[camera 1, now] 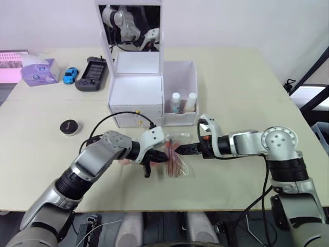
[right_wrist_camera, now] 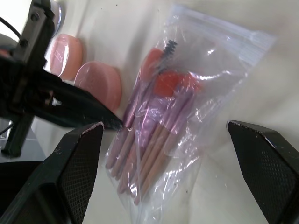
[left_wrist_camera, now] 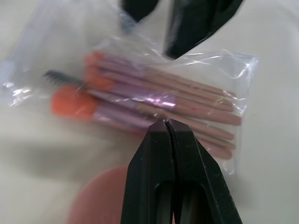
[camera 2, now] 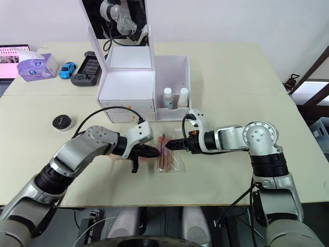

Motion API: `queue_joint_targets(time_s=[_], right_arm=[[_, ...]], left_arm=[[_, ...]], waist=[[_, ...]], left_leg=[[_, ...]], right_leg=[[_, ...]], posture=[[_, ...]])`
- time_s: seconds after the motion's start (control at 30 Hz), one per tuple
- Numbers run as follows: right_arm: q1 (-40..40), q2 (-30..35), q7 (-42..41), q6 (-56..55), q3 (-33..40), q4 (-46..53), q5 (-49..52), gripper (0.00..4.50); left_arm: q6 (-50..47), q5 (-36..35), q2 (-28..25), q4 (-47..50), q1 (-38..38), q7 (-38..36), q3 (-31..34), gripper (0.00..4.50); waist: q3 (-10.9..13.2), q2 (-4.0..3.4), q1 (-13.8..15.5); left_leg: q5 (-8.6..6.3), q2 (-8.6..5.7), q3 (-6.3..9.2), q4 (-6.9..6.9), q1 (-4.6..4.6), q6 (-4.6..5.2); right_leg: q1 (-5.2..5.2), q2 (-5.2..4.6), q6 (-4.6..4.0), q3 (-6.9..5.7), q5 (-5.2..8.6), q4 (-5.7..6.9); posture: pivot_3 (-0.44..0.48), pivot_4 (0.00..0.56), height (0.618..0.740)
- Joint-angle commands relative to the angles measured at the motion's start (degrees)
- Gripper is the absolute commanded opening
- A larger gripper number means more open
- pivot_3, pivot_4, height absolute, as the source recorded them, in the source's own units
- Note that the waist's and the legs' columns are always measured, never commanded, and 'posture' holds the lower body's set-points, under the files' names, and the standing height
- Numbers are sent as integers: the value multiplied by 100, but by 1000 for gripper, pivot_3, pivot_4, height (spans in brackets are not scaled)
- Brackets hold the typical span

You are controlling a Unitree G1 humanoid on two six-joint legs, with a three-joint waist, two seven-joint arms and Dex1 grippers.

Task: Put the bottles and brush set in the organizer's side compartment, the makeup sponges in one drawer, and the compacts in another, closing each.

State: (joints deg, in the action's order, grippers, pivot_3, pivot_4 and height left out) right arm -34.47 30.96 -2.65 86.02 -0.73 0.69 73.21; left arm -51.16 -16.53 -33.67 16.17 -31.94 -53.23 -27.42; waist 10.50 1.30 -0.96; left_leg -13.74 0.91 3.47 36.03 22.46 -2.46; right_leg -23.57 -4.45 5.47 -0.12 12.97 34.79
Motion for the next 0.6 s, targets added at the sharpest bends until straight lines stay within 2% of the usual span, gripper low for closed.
queue_joint_targets(time_s=[0.03, 0.17, 0.4, 0.6], right_arm=[[11, -274, -134, 94, -154, -63, -373, 4500], [-37, -545, -523, 122, -277, -148, -699, 4500], [-52, -628, -1278, 477, -270, -433, -1018, 4500], [23, -777, -1681, 616, -95, -672, -1218, 4500]], left_arm=[[1, 327, -81, -129, -128, 57, -289, 31], [-91, 430, -138, -127, -150, 67, -386, 31], [-177, 442, -324, 58, -35, 92, -409, 31], [-460, 99, -225, 208, 110, 175, -10, 31]], waist=[[-2, -2, -8], [-6, -1, -36], [-8, -1, -30], [-9, -2, -31]], left_leg=[[0, 0, 0, 1, -3, 0], [0, 2, 0, 2, -10, 0], [-1, 3, 1, -4, -11, 2], [-4, 3, 0, -4, -11, 6]], right_leg=[[0, 1, 0, 0, 0, 3], [1, 1, -2, 0, -1, 8], [0, 3, -2, 0, 0, 10], [-1, 3, -2, 0, 1, 11]], posture=[[0, 150, 740], [0, 150, 740], [0, 150, 740], [0, 150, 740]])
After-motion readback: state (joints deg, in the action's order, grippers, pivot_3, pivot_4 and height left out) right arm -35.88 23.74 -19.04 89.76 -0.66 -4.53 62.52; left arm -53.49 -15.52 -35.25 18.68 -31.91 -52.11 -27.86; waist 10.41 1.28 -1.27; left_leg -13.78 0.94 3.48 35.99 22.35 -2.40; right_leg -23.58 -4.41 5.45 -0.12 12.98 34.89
